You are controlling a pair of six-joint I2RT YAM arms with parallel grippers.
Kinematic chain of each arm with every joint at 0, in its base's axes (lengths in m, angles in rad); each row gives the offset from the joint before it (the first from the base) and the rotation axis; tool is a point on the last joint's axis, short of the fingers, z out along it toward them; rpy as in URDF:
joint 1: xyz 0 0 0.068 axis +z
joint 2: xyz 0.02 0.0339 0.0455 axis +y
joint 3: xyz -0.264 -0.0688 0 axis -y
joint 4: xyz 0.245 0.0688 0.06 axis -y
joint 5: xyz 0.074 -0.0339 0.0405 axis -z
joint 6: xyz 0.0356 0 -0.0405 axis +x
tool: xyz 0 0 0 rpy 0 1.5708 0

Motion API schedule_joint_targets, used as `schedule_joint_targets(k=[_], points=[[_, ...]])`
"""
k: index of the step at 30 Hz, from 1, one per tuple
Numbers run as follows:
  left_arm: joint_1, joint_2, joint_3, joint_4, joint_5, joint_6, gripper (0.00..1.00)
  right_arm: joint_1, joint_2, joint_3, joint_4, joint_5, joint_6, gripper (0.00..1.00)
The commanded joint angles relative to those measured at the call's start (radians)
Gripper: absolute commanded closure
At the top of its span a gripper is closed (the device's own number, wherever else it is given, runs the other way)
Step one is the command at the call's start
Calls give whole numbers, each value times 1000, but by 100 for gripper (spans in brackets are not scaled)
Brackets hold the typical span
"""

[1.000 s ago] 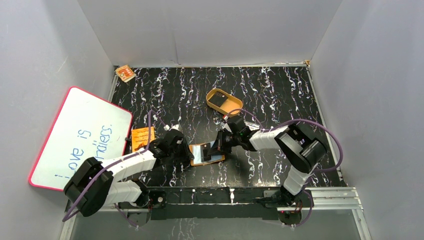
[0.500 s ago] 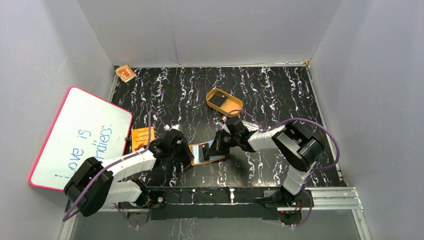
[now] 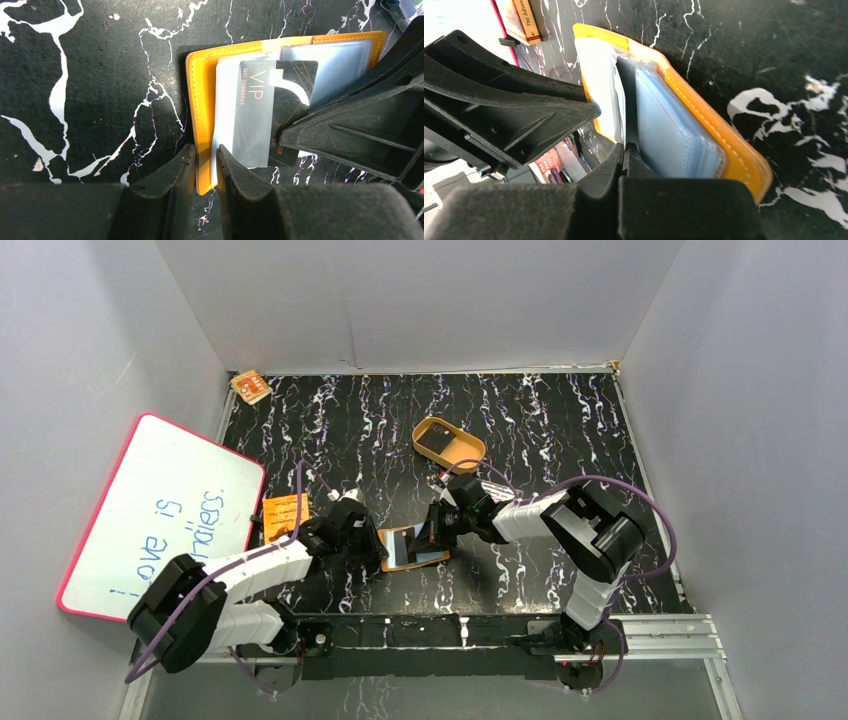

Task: Put the credit cards into the card holder
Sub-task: Insert the credit card into the card holder.

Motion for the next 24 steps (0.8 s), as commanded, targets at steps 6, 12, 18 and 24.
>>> schedule_joint_targets(k=[6, 12, 18, 24], points=[[-2, -11, 0, -71, -15, 29, 73, 36, 34, 50, -85, 3, -42, 100], [-3, -35, 16, -111, -32, 32, 54, 35, -1, 48, -99, 23, -29, 92], [-3, -59, 28, -157, -64, 40, 53, 36, -9, 68, -128, 25, -41, 69], [-3, -89, 18, -171, -99, 42, 54, 34, -33, 82, -178, 52, -69, 60]])
